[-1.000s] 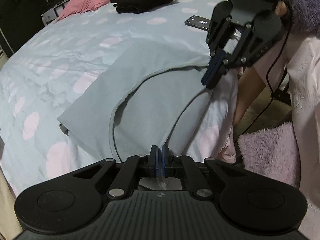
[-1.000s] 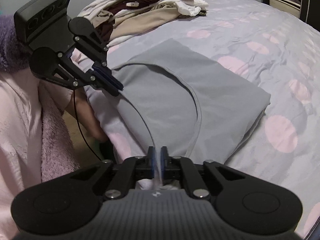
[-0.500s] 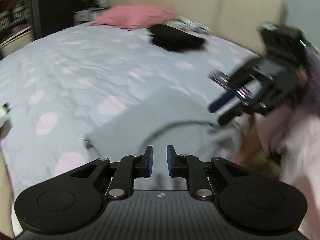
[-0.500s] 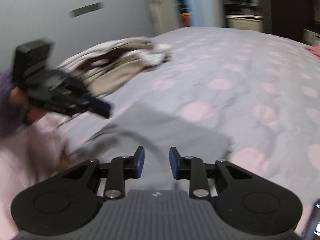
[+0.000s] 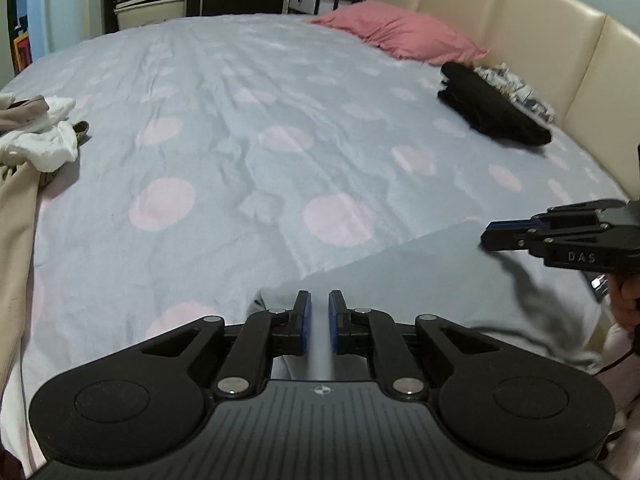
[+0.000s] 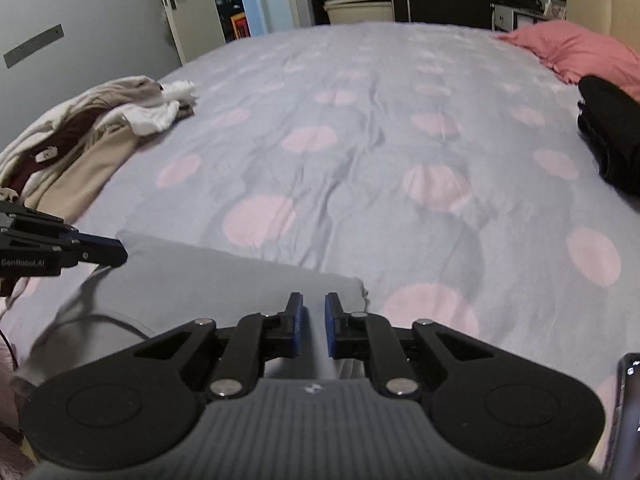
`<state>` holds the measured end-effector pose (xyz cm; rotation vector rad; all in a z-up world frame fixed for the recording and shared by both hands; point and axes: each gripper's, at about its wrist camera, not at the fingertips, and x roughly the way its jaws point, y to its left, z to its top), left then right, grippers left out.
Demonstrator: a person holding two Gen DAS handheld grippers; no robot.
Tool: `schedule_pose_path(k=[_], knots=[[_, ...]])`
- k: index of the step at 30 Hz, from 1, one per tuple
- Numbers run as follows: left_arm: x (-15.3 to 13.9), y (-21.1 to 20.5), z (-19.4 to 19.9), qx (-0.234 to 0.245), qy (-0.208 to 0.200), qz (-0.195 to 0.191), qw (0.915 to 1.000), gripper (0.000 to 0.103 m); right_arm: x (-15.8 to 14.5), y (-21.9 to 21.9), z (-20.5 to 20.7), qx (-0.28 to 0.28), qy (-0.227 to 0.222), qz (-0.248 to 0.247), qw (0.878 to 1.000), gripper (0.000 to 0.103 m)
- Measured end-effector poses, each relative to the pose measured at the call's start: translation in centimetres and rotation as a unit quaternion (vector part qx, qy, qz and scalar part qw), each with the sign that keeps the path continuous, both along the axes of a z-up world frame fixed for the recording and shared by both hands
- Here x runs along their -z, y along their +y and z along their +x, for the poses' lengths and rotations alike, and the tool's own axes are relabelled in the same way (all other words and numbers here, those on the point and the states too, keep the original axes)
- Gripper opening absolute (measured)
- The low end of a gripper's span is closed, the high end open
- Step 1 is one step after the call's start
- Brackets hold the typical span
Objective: Fold clothes
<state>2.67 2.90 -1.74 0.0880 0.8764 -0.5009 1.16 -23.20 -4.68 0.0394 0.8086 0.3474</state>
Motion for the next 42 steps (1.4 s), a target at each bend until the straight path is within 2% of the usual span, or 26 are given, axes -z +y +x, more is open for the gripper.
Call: schedule_pose_path(k=[7, 12, 18, 21, 25, 32, 34, 37, 42], knots=[[2.4, 0.6, 1.5, -0.002, 0.03, 0.011, 0.9995, 0.002, 1.6, 0.4, 0.3, 0.001, 0.018, -0.007, 1.0, 0.014], [3.1, 0.7, 2.2, -0.002, 0.043, 0.006, 0.999, 0.002, 1.4, 0.3, 0.2, 0.001, 0.016, -0.008, 1.0, 0.014], [1.9, 0.4, 0.6, -0.003, 0.007, 0.012, 0.9999, 0.002, -0.7, -0.1, -2.0, 0.014, -0.015, 0.005, 1.0, 0.017], [0.4, 0.6, -1.0, -0.006, -0.015, 0.008, 0.9998, 0.002, -1.9, 0.1, -3.8, 0.015, -0.013, 0.011, 1.0, 0.017], [-1.2, 0.3, -3.6, -0.001, -0.023, 0.01, 0.9997, 0.002, -2.7, 0.7, -5.8, 0.0, -0.004, 0.009, 1.0, 0.017], [-0.3, -1.3, -6.0, 0.028, 0.003, 0.047, 0.9985, 0.002, -0.3, 1.1, -7.0, -0.002, 0.061, -0.002, 0.998, 0.016], [0.6, -1.5, -6.1, 0.035, 0.022, 0.055, 0.9976, 0.002, 0.7, 1.0, -6.8, -0.002, 0.076, 0.0, 0.997, 0.016], [1.8, -1.7, -5.9, 0.038, 0.044, 0.06, 0.9965, 0.002, 1.3, 1.2, -6.7, -0.014, 0.078, -0.009, 0.997, 0.016], [2.1, -1.6, -6.2, 0.039, 0.047, 0.064, 0.9961, 0.002, 0.3, 0.5, -7.3, -0.009, 0.068, 0.012, 0.998, 0.016]])
